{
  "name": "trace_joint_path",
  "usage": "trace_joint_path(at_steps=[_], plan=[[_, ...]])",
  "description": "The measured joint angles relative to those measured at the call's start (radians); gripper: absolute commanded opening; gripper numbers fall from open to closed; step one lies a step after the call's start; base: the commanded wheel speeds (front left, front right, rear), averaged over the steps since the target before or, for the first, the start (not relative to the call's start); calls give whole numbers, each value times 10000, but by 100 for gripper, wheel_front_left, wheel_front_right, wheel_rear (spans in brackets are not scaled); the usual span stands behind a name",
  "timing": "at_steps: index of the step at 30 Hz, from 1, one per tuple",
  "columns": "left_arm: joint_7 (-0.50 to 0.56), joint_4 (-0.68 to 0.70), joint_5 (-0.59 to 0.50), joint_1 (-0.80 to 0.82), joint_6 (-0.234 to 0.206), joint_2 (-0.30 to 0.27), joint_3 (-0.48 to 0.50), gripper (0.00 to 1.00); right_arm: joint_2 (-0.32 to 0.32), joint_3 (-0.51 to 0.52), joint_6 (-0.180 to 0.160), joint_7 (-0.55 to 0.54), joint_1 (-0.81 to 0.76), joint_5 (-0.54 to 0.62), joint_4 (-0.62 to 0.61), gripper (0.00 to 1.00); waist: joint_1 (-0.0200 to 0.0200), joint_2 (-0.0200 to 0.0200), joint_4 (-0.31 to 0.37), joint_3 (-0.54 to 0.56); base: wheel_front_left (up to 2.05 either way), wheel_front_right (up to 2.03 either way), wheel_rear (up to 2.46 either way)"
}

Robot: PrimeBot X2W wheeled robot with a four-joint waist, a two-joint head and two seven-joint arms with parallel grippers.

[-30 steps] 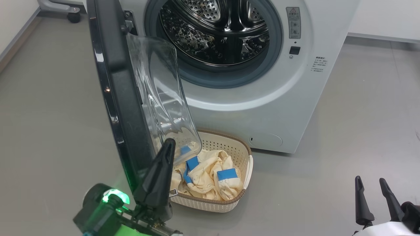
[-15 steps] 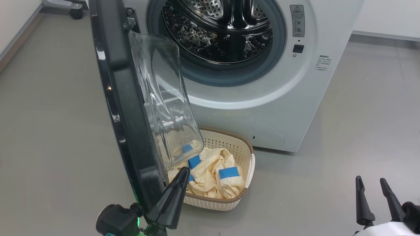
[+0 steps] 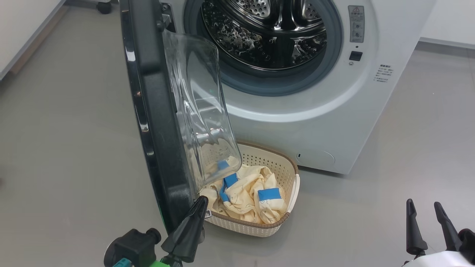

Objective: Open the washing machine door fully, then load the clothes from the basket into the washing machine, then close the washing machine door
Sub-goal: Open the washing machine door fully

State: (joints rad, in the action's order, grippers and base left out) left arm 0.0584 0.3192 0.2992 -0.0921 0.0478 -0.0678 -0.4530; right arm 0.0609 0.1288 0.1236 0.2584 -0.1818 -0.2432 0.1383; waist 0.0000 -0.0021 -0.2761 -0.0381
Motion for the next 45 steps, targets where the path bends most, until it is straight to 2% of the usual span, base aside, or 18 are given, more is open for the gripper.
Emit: trace_joint_path(at_steps=[19,24,32,45], plan=[[-155,-431,-10,3,-1035,94,832,0,8,-276,0,0,-52,0,42,100,0,0,-902,-32,0,0,0],[-430,-698,-8,26,-1290,119,1666,0,17,-384,0,0,-52,0,42,100,0,0,-1075,-158,0,0,0],[-917,-1340,25,433,-1404,182,2732,0,150,-715,0,0,-17,0,42,100,0,0,-1138,-467,0,0,0],[-1521,-3304,288,1523,-1578,153,4727,0,236,-897,0,0,129,0,268,100,0,0,-745,-609,0,0,0]])
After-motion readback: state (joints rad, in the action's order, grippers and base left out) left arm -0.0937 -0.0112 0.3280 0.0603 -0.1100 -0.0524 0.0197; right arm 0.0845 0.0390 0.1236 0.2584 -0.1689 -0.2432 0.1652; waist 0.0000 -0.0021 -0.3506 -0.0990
